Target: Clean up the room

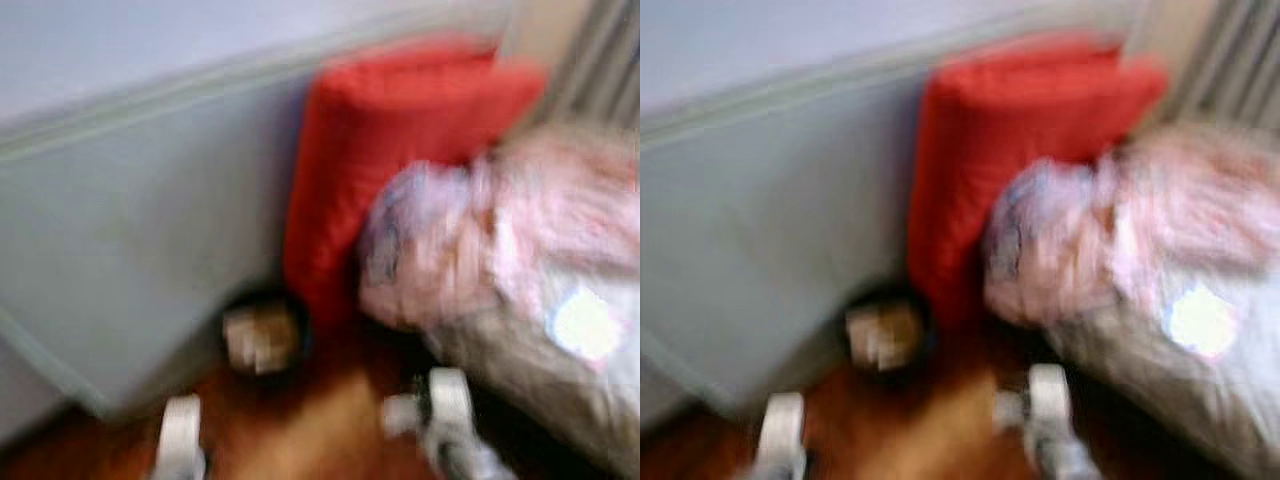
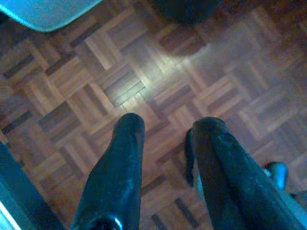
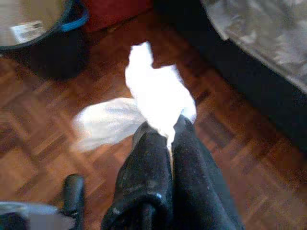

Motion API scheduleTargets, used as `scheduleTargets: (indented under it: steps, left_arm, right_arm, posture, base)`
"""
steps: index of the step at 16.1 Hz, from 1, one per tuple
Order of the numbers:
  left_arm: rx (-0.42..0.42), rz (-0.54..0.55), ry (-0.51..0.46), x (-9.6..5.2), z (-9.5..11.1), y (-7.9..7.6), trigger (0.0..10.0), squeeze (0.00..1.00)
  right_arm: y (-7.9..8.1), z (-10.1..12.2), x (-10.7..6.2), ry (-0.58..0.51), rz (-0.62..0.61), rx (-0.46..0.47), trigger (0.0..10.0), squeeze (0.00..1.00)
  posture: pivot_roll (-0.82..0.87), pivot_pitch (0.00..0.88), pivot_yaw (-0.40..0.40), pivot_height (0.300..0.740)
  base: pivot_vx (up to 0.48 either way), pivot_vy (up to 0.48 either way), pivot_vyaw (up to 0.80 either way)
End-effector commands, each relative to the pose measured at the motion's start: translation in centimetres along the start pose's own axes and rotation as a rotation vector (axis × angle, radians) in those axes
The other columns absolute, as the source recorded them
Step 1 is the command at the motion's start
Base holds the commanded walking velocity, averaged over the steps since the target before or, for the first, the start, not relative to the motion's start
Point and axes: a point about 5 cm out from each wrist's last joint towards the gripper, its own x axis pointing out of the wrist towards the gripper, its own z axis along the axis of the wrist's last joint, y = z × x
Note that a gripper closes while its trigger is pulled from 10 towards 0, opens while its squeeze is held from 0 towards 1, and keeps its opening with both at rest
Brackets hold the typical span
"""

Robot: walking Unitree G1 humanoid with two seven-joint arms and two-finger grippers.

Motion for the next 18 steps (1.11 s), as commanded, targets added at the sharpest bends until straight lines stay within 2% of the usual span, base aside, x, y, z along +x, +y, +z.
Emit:
scheduleTargets:
  steps: [1, 14, 18]
  left_arm:
    - [0.000, -0.018, -0.010, 0.08, 0.31, -0.74, 10.0, 0.00]
    - [-0.002, -0.019, -0.014, 0.10, 0.44, -0.81, 10.0, 0.00]
    - [0.009, -0.023, -0.027, 0.10, 0.60, -0.84, 10.0, 0.00]
  right_arm:
    - [-1.16, 0.28, -0.02, -0.002, -0.030, 0.001, 10.0, 0.00]
    - [-1.25, 0.43, 0.00, -0.003, -0.031, -0.009, 10.0, 0.00]
    - [-1.26, 0.45, 0.00, -0.003, -0.031, -0.010, 10.0, 0.00]
  posture:
    - [-0.05, 0.000, -0.014, 0.740]
    - [-0.04, 0.000, -0.019, 0.740]
    - [-0.04, 0.000, -0.018, 0.740]
  base:
    - [0.000, 0.334, 0.00]
    - [0.000, 0.327, 0.00]
    - [0.000, 0.000, 0.00]
